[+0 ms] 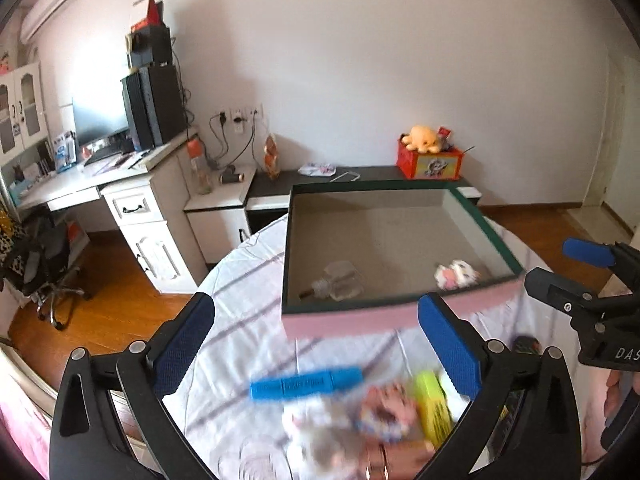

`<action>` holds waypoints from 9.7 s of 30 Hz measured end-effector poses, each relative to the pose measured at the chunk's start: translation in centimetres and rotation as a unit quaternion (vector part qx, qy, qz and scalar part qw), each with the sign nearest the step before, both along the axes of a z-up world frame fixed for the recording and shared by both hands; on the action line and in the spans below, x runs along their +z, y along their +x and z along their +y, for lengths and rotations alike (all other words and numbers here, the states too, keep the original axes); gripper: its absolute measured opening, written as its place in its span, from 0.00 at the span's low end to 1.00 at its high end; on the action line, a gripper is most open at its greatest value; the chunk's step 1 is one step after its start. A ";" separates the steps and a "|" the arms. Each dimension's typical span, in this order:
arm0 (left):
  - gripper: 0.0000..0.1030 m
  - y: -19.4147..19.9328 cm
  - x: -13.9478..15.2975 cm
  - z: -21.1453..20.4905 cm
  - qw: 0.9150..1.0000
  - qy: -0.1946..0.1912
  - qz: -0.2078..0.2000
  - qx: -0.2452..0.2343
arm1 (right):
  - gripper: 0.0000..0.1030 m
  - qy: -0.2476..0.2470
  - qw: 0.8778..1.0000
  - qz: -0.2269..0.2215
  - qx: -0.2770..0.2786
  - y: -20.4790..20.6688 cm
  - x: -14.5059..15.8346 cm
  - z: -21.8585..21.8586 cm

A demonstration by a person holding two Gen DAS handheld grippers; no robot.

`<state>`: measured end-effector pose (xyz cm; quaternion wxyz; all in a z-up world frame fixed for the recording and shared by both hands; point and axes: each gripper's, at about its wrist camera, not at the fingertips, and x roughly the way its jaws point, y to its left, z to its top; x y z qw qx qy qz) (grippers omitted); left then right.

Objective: Organize rigid objects
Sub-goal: 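Withdraw both tools from the box back toward the table, then grasp the white charger with the right gripper while the left grasps the copper canister, then carry the canister and charger into the pink box and release both, then withdraw both tools from the box toward the remaining objects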

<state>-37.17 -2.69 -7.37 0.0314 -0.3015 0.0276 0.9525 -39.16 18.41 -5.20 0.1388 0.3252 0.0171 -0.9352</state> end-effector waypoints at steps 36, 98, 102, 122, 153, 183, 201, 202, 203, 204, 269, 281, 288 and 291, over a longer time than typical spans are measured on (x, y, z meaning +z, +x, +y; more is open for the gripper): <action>1.00 14.3 -4.8 -0.1 1.000 0.001 -0.018 0.002 | 1.00 0.013 0.999 -0.013 -0.033 14.0 -6.9 -1.6; 0.53 6.6 -11.8 3.9 0.991 0.001 -0.121 -0.058 | 0.65 0.006 0.998 -0.059 -0.019 9.7 -9.4 0.9; 0.53 7.6 -10.8 3.2 0.993 0.001 -0.107 -0.051 | 0.65 0.009 0.998 -0.056 -0.020 10.1 -9.1 0.6; 0.53 11.2 -2.8 2.2 0.999 0.015 0.017 -0.033 | 0.65 -0.002 0.999 0.034 -0.005 12.4 -2.9 -1.1; 0.45 -0.4 3.0 3.7 0.997 0.012 0.055 -0.058 | 0.65 0.031 0.995 0.093 0.010 2.7 3.0 -2.3; 0.47 -6.2 -9.6 9.8 0.988 -0.025 -0.128 -0.087 | 0.65 -0.017 1.000 -0.018 -0.007 -2.0 -4.9 3.7; 0.47 -7.6 -1.5 5.3 0.997 -0.014 -0.048 -0.060 | 0.65 0.005 1.000 0.003 0.025 -5.2 -2.2 0.7; 0.47 -8.3 -1.4 5.1 0.997 -0.017 -0.048 -0.057 | 0.65 0.008 1.000 0.001 0.029 -5.6 -2.2 0.3; 0.47 -8.9 -1.4 4.9 0.997 -0.017 -0.049 -0.056 | 0.65 0.008 0.999 -0.002 0.033 -6.2 -2.2 -0.1; 0.47 -9.7 -1.4 4.7 0.997 -0.015 -0.054 -0.055 | 0.65 0.011 0.999 -0.005 0.036 -6.9 -2.2 -0.4; 1.00 15.6 1.7 -0.5 0.995 0.012 0.098 0.015 | 1.00 0.008 0.993 0.102 -0.052 15.1 0.9 0.2; 1.00 15.2 -2.4 -1.2 0.999 -0.013 0.040 0.017 | 1.00 0.010 0.995 0.063 -0.074 15.7 -1.8 1.8; 1.00 13.9 -5.1 -1.2 1.000 -0.016 -0.002 0.015 | 1.00 0.011 0.997 0.020 -0.080 14.5 -4.6 2.3; 1.00 13.3 -5.8 -1.2 1.000 -0.014 -0.013 0.013 | 1.00 0.012 0.997 0.008 -0.079 14.0 -5.4 2.3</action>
